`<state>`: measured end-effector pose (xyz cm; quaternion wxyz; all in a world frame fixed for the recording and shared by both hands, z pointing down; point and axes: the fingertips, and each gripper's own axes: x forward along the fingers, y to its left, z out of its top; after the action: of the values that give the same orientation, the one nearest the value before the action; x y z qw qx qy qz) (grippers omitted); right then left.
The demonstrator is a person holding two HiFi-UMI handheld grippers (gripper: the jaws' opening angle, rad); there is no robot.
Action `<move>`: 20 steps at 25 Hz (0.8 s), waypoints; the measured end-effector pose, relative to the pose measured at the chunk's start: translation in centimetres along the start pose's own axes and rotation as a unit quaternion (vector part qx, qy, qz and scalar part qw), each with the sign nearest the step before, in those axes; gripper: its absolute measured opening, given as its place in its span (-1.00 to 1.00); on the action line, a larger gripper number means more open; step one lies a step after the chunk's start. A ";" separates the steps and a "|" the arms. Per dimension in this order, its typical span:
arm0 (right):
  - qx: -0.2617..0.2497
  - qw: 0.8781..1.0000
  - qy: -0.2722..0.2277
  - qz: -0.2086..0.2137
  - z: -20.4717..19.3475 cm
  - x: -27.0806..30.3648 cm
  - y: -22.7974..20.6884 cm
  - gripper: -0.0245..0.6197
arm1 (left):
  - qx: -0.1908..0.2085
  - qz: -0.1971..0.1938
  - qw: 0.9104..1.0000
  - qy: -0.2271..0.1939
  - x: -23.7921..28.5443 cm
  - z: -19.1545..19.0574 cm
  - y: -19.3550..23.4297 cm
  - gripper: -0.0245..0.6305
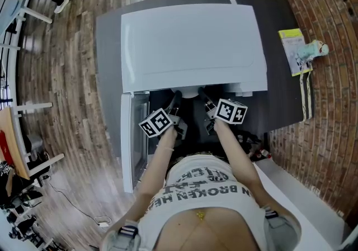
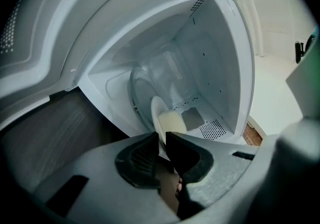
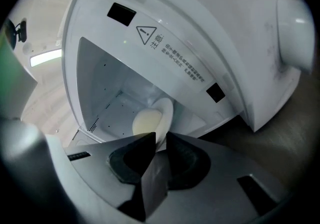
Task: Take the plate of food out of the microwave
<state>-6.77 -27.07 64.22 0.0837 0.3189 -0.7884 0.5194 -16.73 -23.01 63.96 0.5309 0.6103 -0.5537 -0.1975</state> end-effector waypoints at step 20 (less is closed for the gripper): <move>-0.016 1.000 -0.004 0.006 -1.8 -2.2 1.3 -0.72 | 0.006 -0.009 1.000 -0.002 -2.7 -1.5 -0.8 -0.77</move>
<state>-6.21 -24.30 63.01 0.0827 0.3148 -0.7986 0.5062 -15.97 -20.13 62.83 0.5244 0.6182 -0.5502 -0.2002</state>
